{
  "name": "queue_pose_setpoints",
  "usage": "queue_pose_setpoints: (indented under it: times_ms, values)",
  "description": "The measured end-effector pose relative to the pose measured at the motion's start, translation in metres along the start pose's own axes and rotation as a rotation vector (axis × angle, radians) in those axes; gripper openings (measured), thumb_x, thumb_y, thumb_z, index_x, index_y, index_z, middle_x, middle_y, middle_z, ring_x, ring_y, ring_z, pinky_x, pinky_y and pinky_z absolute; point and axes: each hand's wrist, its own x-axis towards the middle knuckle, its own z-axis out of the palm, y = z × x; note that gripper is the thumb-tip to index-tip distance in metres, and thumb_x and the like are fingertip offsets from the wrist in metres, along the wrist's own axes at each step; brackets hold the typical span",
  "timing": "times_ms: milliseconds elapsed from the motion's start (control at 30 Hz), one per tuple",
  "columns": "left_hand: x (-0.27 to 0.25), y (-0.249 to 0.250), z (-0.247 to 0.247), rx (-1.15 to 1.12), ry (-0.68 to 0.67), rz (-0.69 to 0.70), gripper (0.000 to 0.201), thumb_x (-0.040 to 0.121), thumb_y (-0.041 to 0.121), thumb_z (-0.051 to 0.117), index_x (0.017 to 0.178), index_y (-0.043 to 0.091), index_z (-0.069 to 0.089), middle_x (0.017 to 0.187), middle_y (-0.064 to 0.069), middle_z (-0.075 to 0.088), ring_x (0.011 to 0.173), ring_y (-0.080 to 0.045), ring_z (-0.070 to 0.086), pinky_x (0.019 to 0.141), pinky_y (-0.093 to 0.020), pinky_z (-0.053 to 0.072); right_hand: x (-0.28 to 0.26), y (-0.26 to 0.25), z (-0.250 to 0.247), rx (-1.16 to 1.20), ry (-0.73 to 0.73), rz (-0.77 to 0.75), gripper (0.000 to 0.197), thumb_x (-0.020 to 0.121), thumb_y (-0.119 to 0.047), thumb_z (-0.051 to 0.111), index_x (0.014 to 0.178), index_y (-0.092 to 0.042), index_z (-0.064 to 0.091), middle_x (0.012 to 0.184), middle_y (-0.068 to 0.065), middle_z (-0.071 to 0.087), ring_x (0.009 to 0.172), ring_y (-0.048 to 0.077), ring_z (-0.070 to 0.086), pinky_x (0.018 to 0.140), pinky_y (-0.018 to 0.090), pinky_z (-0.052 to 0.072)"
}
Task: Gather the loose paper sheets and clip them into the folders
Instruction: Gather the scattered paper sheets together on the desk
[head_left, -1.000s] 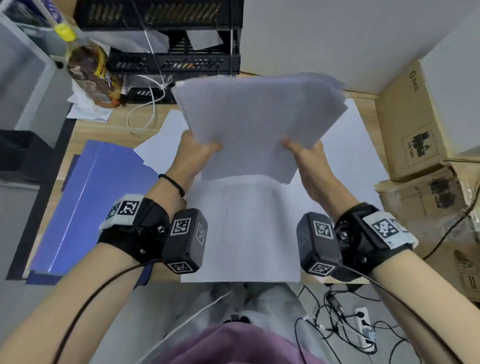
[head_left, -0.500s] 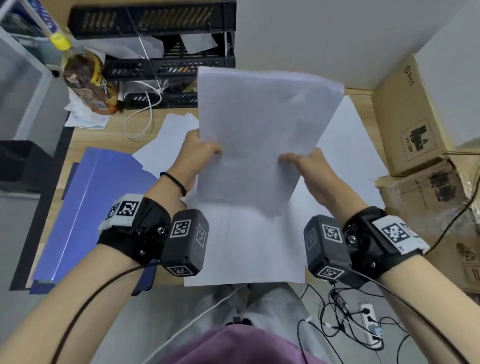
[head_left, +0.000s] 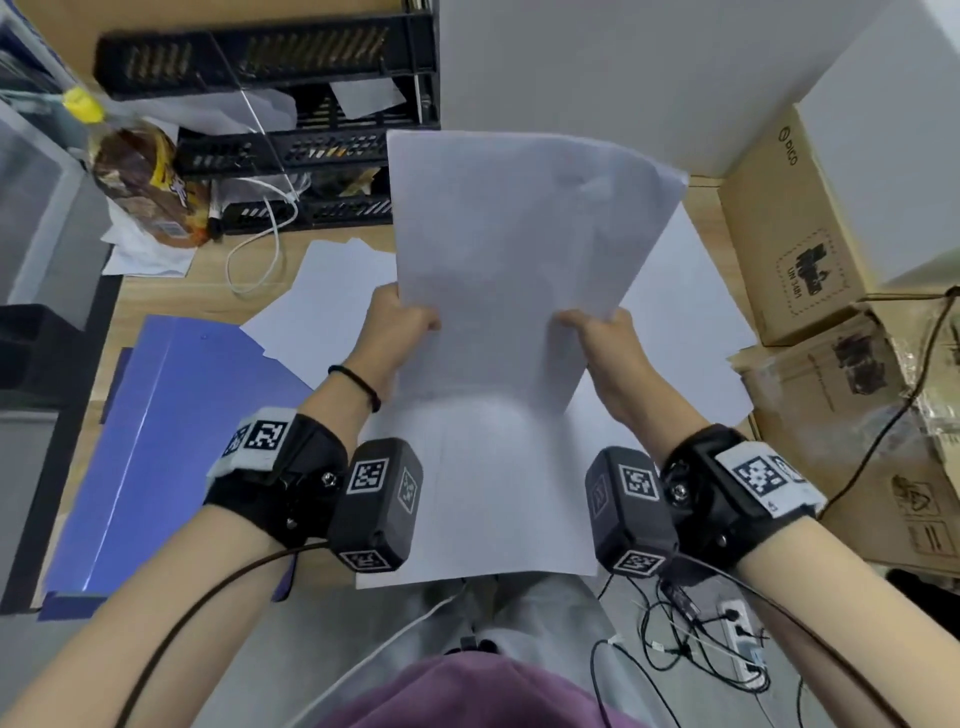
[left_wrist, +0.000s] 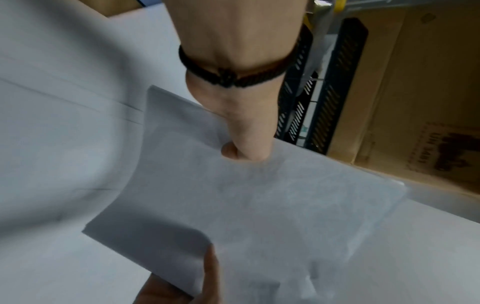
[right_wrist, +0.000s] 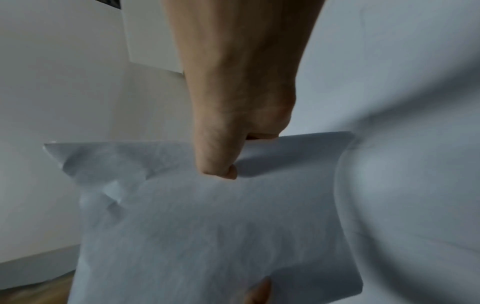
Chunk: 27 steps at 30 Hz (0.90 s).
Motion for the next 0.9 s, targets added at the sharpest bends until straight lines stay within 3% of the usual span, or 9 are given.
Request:
queue_pose_setpoints:
  times_ms: [133, 333, 467, 533, 600, 667, 733, 800, 900]
  values:
    - [0.002, 0.006, 0.000, -0.045, 0.064, 0.073, 0.032, 0.077, -0.012, 0.050, 0.087, 0.015, 0.063, 0.088, 0.000, 0.063, 0.078, -0.011, 0.058, 0.067, -0.020, 0.050, 0.001, -0.018, -0.002, 0.091, 0.002, -0.088, 0.021, 0.089, -0.002, 0.056, 0.092, -0.020, 0.067, 0.092, -0.005, 0.071, 0.083, 0.012, 0.067, 0.072, 0.021, 0.054]
    - [-0.015, -0.065, -0.006, 0.122, -0.067, -0.249, 0.028, 0.083, -0.007, 0.054, 0.108, 0.002, 0.062, 0.098, -0.011, 0.066, 0.089, -0.028, 0.062, 0.070, -0.027, 0.052, -0.017, 0.066, -0.012, -0.182, -0.151, 0.181, 0.030, 0.094, -0.018, 0.058, 0.123, -0.014, 0.063, 0.119, 0.004, 0.069, 0.101, 0.019, 0.066, 0.082, 0.029, 0.051]
    - [-0.008, -0.050, -0.008, 0.080, -0.096, -0.182, 0.024, 0.085, -0.001, 0.056, 0.100, 0.015, 0.065, 0.100, -0.002, 0.069, 0.088, -0.021, 0.066, 0.073, -0.026, 0.054, -0.008, 0.044, -0.023, -0.253, -0.181, 0.103, 0.031, 0.099, -0.020, 0.052, 0.126, -0.007, 0.061, 0.118, 0.007, 0.068, 0.102, 0.022, 0.066, 0.090, 0.037, 0.053]
    - [0.001, -0.034, -0.010, 0.062, -0.106, -0.123, 0.024, 0.088, 0.004, 0.054, 0.099, 0.023, 0.063, 0.099, 0.005, 0.069, 0.091, -0.019, 0.064, 0.077, -0.029, 0.052, -0.001, 0.023, -0.024, -0.256, -0.158, 0.046, 0.026, 0.098, -0.016, 0.048, 0.117, -0.006, 0.063, 0.107, 0.007, 0.068, 0.092, 0.021, 0.065, 0.082, 0.036, 0.053]
    - [0.008, -0.025, -0.011, 0.040, -0.077, -0.069, 0.031, 0.089, 0.007, 0.055, 0.115, 0.024, 0.057, 0.107, 0.004, 0.065, 0.100, -0.020, 0.062, 0.080, -0.028, 0.051, 0.005, 0.013, -0.023, -0.286, -0.148, 0.033, 0.025, 0.097, -0.014, 0.046, 0.111, -0.001, 0.062, 0.097, 0.007, 0.064, 0.083, 0.021, 0.061, 0.070, 0.032, 0.050]
    - [0.014, -0.021, -0.015, 0.043, 0.056, -0.022, 0.056, 0.088, 0.011, 0.061, 0.137, 0.023, 0.038, 0.120, 0.002, 0.052, 0.107, -0.020, 0.055, 0.077, -0.018, 0.049, 0.007, 0.013, -0.022, -0.360, -0.185, 0.051, 0.025, 0.096, -0.015, 0.045, 0.105, 0.004, 0.060, 0.091, 0.008, 0.060, 0.079, 0.021, 0.057, 0.068, 0.032, 0.045]
    - [0.019, -0.018, -0.020, 0.215, 0.177, 0.055, 0.079, 0.080, 0.024, 0.071, 0.146, 0.024, 0.026, 0.132, 0.000, 0.039, 0.118, -0.019, 0.043, 0.092, -0.021, 0.042, 0.002, 0.018, -0.021, -0.465, -0.251, 0.081, 0.019, 0.096, -0.015, 0.046, 0.087, -0.002, 0.056, 0.079, 0.007, 0.056, 0.068, 0.021, 0.053, 0.061, 0.028, 0.042]
    - [0.020, -0.016, -0.026, 0.563, 0.119, 0.127, 0.085, 0.067, 0.043, 0.069, 0.143, 0.029, 0.034, 0.140, 0.002, 0.039, 0.131, -0.023, 0.033, 0.107, -0.036, 0.031, -0.006, 0.023, -0.019, -0.534, -0.350, 0.128, 0.020, 0.096, -0.014, 0.047, 0.076, -0.012, 0.048, 0.067, 0.002, 0.049, 0.056, 0.017, 0.047, 0.051, 0.023, 0.039]
    - [0.018, -0.016, -0.032, 0.848, 0.002, 0.156, 0.071, 0.059, 0.050, 0.060, 0.128, 0.038, 0.051, 0.128, 0.008, 0.056, 0.126, -0.021, 0.042, 0.103, -0.038, 0.026, -0.013, 0.031, -0.020, -0.582, -0.521, 0.185, 0.017, 0.096, -0.015, 0.051, 0.079, -0.012, 0.052, 0.071, 0.004, 0.051, 0.059, 0.018, 0.049, 0.056, 0.025, 0.041]
